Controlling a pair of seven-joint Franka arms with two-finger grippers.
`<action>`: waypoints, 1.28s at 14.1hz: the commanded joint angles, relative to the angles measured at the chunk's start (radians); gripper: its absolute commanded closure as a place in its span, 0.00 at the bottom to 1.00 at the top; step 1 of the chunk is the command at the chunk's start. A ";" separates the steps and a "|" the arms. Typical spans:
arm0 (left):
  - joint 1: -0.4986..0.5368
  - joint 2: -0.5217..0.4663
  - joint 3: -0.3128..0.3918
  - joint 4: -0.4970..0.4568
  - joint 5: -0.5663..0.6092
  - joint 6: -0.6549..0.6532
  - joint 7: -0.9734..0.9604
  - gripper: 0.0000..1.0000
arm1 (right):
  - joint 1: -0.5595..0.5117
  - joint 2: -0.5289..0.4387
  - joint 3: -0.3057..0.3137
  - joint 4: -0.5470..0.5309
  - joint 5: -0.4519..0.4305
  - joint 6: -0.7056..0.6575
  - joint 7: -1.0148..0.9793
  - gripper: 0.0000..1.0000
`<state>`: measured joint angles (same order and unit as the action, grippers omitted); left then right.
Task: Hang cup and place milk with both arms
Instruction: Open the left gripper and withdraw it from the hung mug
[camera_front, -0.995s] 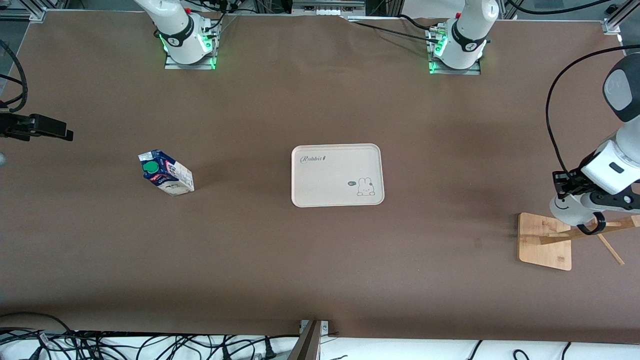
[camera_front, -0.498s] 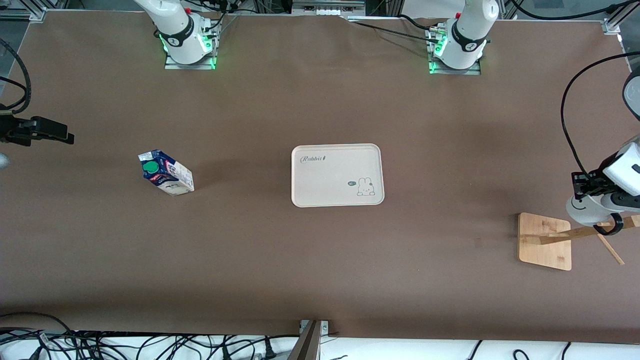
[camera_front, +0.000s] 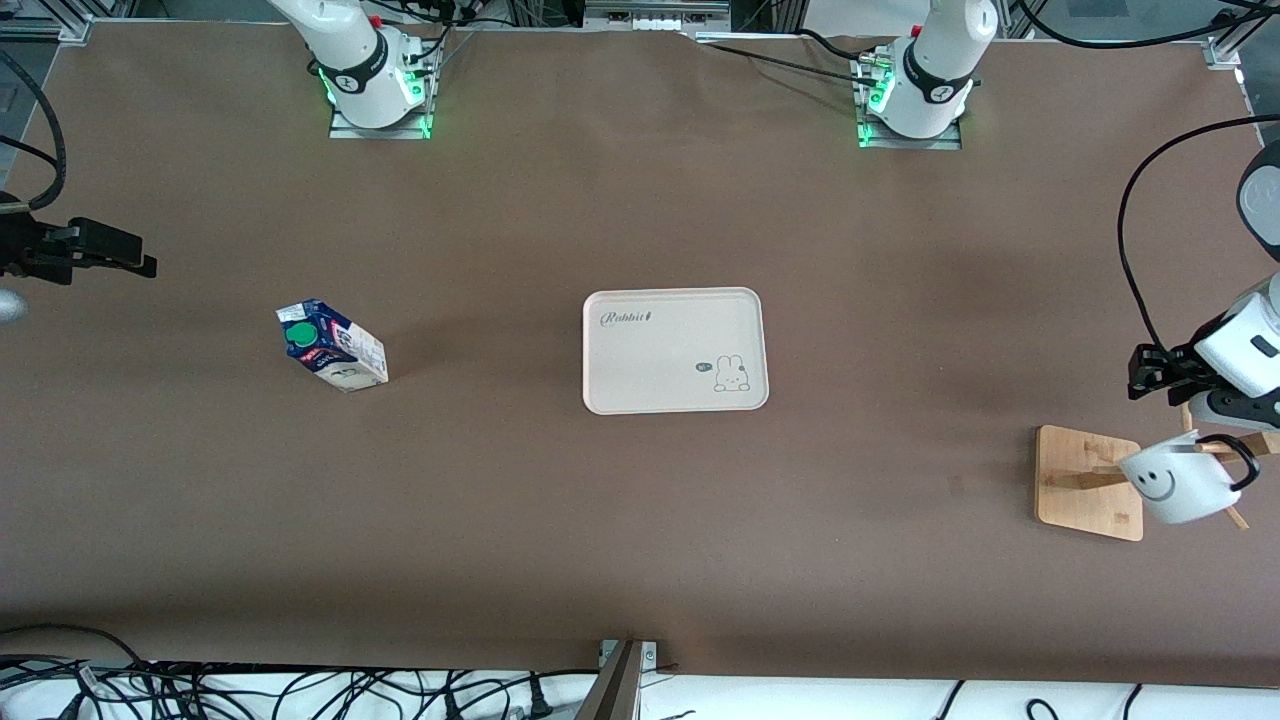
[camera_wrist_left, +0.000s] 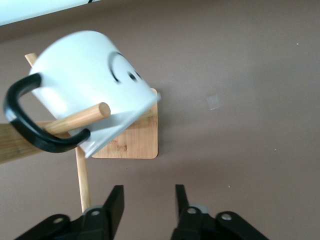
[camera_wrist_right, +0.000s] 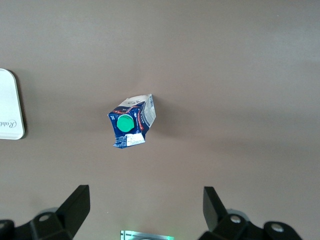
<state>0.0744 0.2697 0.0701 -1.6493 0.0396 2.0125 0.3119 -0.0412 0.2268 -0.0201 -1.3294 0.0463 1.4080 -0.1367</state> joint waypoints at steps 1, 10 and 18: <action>-0.024 -0.026 -0.006 0.014 -0.018 -0.023 0.020 0.00 | -0.009 -0.035 0.019 -0.044 -0.017 0.031 -0.015 0.00; -0.111 -0.245 -0.074 -0.004 -0.056 -0.336 -0.091 0.00 | -0.008 -0.044 0.123 -0.051 -0.117 0.034 -0.015 0.00; -0.012 -0.247 -0.147 -0.012 -0.099 -0.403 -0.142 0.00 | -0.009 -0.044 0.123 -0.054 -0.106 0.074 -0.001 0.00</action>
<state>0.0483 0.0325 -0.0609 -1.6573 -0.0371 1.6231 0.1872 -0.0394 0.2140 0.0945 -1.3482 -0.0528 1.4497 -0.1370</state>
